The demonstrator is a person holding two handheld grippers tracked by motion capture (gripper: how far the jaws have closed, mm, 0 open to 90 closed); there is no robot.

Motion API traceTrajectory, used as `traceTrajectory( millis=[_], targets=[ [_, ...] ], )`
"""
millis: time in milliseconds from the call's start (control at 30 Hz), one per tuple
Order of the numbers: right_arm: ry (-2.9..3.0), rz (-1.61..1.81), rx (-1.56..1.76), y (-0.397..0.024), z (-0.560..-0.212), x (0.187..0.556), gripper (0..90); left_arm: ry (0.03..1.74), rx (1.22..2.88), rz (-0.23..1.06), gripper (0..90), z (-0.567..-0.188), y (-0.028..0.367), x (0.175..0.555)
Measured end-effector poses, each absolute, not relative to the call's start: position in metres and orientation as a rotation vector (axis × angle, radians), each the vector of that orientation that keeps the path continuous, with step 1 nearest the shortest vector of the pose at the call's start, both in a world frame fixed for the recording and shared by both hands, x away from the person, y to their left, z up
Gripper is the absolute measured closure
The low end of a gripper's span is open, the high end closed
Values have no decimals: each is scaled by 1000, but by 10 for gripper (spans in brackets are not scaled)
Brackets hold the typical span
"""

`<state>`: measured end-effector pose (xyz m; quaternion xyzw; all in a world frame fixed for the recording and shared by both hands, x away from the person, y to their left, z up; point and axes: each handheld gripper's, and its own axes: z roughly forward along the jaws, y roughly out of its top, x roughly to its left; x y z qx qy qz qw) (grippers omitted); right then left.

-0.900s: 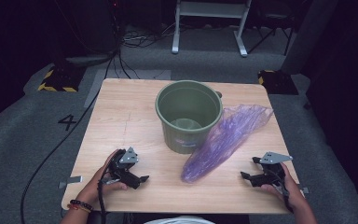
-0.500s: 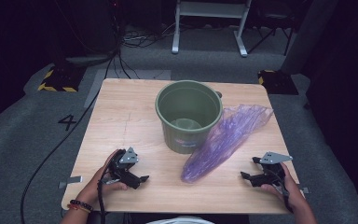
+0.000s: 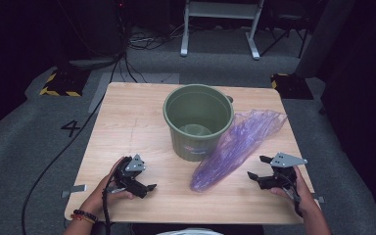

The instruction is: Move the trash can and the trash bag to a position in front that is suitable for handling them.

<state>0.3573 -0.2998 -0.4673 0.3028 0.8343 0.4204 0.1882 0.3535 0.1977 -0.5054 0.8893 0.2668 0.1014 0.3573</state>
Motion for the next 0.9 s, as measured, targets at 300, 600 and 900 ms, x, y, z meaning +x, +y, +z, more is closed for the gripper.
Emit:
traceTrajectory(
  millis=[300, 600, 900],
  targets=[
    [2335, 1230, 812, -277, -457, 379, 189, 693, 2295, 262, 16, -505, 198, 354],
    [2390, 1260, 746, -244, -452, 403, 187, 693, 2295, 262, 16, -505, 198, 354],
    [2426, 1258, 690, -215, -453, 413, 174, 693, 2295, 262, 16, -505, 198, 354]
  ],
)
